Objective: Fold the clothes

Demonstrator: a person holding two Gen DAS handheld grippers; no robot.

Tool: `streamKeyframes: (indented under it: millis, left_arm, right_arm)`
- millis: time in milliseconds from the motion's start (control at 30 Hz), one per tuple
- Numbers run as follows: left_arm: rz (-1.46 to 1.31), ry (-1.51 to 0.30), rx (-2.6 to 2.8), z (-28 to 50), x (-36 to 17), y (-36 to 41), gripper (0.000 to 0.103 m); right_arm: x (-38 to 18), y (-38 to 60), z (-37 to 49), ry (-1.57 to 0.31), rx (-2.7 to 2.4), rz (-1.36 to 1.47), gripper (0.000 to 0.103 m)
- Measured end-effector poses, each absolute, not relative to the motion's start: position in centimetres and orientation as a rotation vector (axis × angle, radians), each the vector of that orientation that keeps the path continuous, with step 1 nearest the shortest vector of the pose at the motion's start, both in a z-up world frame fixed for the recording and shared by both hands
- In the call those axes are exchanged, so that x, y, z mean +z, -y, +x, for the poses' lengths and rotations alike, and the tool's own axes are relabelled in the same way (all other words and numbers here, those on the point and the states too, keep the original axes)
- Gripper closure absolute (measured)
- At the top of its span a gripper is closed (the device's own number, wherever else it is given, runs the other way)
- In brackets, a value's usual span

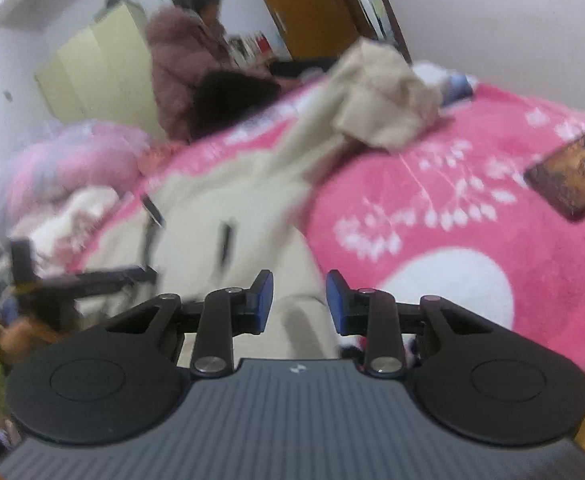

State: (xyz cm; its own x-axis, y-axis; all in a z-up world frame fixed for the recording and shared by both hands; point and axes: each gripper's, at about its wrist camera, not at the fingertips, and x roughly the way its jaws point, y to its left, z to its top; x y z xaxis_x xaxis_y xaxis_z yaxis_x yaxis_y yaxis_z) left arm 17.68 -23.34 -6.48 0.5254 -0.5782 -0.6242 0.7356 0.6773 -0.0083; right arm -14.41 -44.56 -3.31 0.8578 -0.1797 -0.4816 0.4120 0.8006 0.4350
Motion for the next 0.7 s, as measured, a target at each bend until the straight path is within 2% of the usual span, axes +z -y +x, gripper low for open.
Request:
streamKeyframes:
  millis: [67, 133, 167, 300, 467, 600, 633, 700]
  left_arm:
    - [0.285, -0.632, -0.784, 17.5, -6.5, 23.5, 0.057]
    - [0.293, -0.632, -0.777, 17.4, -6.5, 23.5, 0.057]
    - [0.294, -0.635, -0.771, 17.4, -6.5, 23.5, 0.054]
    - [0.263, -0.657, -0.762, 17.9, -6.7, 23.3, 0.053]
    - [0.274, -0.655, -0.753, 17.7, -6.6, 23.4, 0.053]
    - [0.272, -0.654, -0.754, 17.8, -6.6, 23.3, 0.053]
    - [0.271, -0.653, -0.755, 17.8, -6.5, 23.3, 0.053]
    - [0.263, -0.654, -0.761, 17.8, -6.3, 23.1, 0.053]
  right_arm:
    - [-4.8, 44.9, -13.9, -0.479, -0.322, 0.580, 0.074]
    - [-5.3, 45.0, -14.5, -0.458, -0.309, 0.647, 0.096]
    - [-5.1, 45.0, -15.3, -0.421, -0.300, 0.698, 0.098]
    - [-4.7, 44.9, -18.5, -0.272, -0.263, 0.899, 0.099]
    - [-7.1, 45.5, -19.7, -0.265, -0.307, 1.022, 0.099]
    - [-9.1, 46.0, -20.5, -0.259, -0.343, 1.121, 0.094]
    - [-9.5, 46.1, -20.8, -0.258, -0.354, 1.139, 0.096]
    - [-8.6, 46.0, -21.8, -0.251, -0.416, 1.067, 0.094]
